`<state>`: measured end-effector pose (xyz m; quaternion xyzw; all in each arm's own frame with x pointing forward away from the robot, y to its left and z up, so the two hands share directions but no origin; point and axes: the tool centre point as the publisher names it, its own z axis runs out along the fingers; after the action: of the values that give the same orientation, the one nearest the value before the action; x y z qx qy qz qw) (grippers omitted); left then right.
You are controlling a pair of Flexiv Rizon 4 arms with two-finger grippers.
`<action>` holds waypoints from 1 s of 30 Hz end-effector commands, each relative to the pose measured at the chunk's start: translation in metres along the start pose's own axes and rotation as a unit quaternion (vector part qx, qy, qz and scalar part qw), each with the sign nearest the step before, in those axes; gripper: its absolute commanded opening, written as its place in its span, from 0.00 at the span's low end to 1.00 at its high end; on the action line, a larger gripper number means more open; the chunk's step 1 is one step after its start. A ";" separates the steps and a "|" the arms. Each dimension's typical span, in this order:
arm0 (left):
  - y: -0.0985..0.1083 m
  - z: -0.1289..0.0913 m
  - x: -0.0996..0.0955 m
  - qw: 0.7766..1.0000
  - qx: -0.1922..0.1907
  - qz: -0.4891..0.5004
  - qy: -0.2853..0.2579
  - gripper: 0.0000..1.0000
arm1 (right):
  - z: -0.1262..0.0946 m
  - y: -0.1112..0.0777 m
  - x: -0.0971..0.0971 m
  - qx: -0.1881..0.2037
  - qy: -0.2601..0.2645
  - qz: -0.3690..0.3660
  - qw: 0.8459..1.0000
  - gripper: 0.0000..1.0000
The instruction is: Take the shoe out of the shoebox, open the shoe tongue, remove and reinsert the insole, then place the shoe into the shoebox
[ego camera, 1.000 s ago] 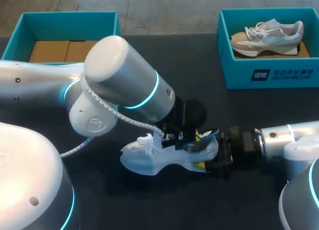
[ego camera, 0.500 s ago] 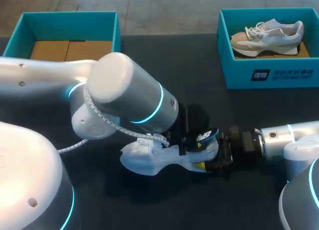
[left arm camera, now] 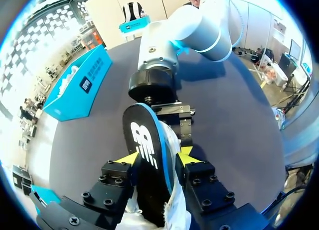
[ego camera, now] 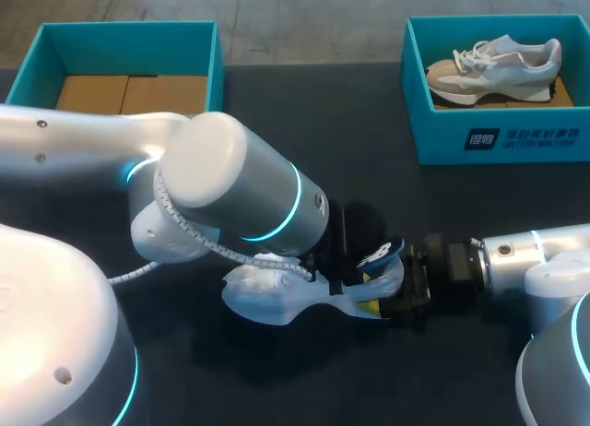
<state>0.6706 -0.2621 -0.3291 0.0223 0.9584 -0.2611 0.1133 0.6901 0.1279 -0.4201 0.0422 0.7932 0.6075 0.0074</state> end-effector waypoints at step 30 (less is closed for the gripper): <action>-0.002 0.019 -0.014 0.998 -0.010 -0.014 -0.062 0.45 | 0.000 0.000 0.002 0.003 0.000 0.000 1.000 0.00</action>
<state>0.6866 -0.2738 -0.3416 -0.0071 0.9526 -0.2539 0.1674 0.6901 0.1279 -0.4201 0.0422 0.7932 0.6075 0.0074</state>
